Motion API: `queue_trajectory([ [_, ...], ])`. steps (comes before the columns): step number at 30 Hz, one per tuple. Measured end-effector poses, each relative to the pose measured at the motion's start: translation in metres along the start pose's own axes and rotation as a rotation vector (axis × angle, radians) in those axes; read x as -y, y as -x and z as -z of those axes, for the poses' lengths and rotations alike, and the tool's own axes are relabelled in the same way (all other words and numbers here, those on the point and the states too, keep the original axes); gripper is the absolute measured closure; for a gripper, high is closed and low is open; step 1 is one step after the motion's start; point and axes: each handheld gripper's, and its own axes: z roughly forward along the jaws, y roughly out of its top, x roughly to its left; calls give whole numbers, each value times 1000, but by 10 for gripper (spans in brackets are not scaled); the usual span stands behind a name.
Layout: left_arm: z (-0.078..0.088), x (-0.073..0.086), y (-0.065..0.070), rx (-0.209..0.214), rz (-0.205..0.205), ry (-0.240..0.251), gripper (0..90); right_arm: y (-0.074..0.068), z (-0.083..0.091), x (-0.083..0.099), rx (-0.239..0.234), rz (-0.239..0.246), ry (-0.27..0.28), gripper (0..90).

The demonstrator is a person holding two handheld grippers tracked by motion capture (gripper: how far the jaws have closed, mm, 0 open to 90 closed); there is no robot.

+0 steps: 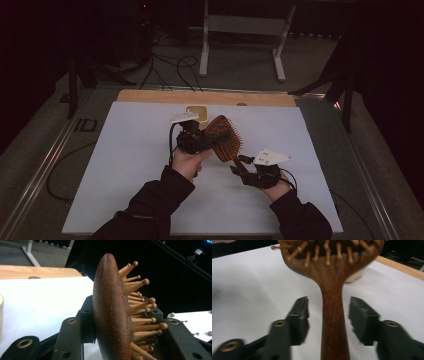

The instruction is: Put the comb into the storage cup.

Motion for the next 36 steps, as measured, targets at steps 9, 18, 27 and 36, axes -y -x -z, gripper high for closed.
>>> queue_trajectory([
  [9,7,-10,2,-17,-35,3,565,2,-1,1,-5,-41,10,235],
  [18,18,-25,-1,-56,-58,17,566,4,2,3,-36,-71,20,106],
  [27,32,-45,-7,-108,-82,40,566,2,3,4,-20,-33,30,96],
  [36,44,-64,-15,-149,-94,68,566,3,3,5,-39,-32,25,96],
])
